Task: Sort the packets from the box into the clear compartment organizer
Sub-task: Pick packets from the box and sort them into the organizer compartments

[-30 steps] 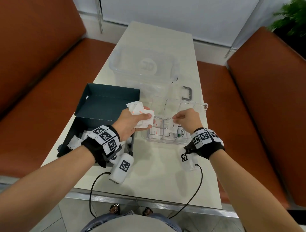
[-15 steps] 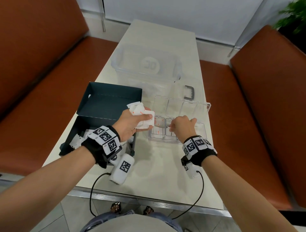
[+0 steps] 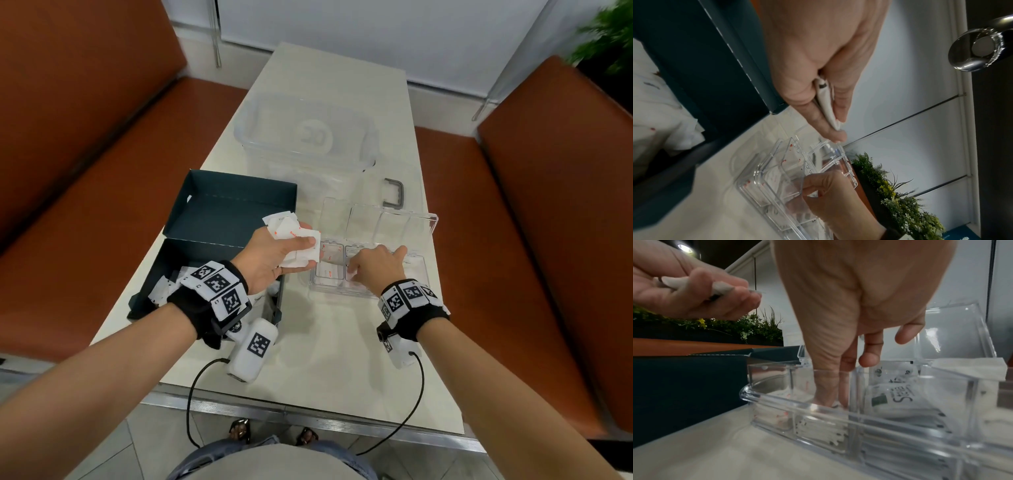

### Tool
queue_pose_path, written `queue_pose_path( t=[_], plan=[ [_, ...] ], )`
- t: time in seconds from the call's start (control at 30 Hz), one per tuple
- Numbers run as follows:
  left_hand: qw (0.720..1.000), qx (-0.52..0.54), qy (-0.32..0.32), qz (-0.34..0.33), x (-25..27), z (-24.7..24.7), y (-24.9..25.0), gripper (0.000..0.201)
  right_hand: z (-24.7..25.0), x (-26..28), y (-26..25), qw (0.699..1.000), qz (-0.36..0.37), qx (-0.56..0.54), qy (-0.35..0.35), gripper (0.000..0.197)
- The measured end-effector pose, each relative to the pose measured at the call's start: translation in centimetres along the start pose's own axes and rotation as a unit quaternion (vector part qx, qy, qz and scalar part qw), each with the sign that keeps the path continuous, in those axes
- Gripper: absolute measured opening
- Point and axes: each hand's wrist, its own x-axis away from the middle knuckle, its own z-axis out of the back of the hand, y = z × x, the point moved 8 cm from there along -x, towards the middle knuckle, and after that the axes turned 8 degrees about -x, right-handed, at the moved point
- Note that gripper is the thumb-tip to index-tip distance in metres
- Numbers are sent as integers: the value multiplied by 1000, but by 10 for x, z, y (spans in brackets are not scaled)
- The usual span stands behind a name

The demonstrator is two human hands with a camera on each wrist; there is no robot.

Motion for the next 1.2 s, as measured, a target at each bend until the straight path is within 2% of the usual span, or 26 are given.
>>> queue_pose_path(
  t=[0.2, 0.27, 0.33, 0.4, 0.5, 0.57, 0.63, 0.73, 0.83, 0.93, 1.03, 1.2],
  plan=[
    [999, 16, -2, 39, 3, 1, -3, 15, 9, 5, 1, 1000, 7, -23, 11, 10],
    [998, 25, 0, 61, 4, 2, -4, 13, 25, 11, 2, 997, -3, -58, 50, 7],
    [997, 35, -11, 71, 6, 1, -4, 15, 48, 20, 2, 984, -9, -140, 113, 13],
    [996, 43, -25, 75, 8, -2, -4, 17, 67, 29, -2, 958, 0, -246, 147, 14],
    [996, 29, -56, 69, 13, -12, -3, 23, 82, 40, -18, 902, 23, -409, 137, 16],
    [995, 13, -79, 58, 16, -19, -1, 25, 80, 42, -29, 881, 24, -464, 90, 24],
    [995, -7, -92, 41, 19, -24, 1, 24, 76, 42, -33, 861, 16, -505, 59, 21],
    [997, -29, -72, 15, 19, -22, 3, 25, 79, 45, -20, 819, -17, -568, 79, 12],
    [999, -29, -33, -7, 18, -14, 5, 26, 81, 49, -3, 747, -60, -657, 88, 12],
    [999, -13, -11, -30, 17, -10, 8, 26, 75, 55, 0, 672, -95, -731, 66, 17],
    [999, -9, -4, -49, 17, -11, 9, 32, 66, 60, -9, 641, -113, -757, 52, 16],
    [998, -15, -13, -66, 17, -17, 8, 26, 61, 64, -19, 616, -125, -774, 79, 10]
  ],
)
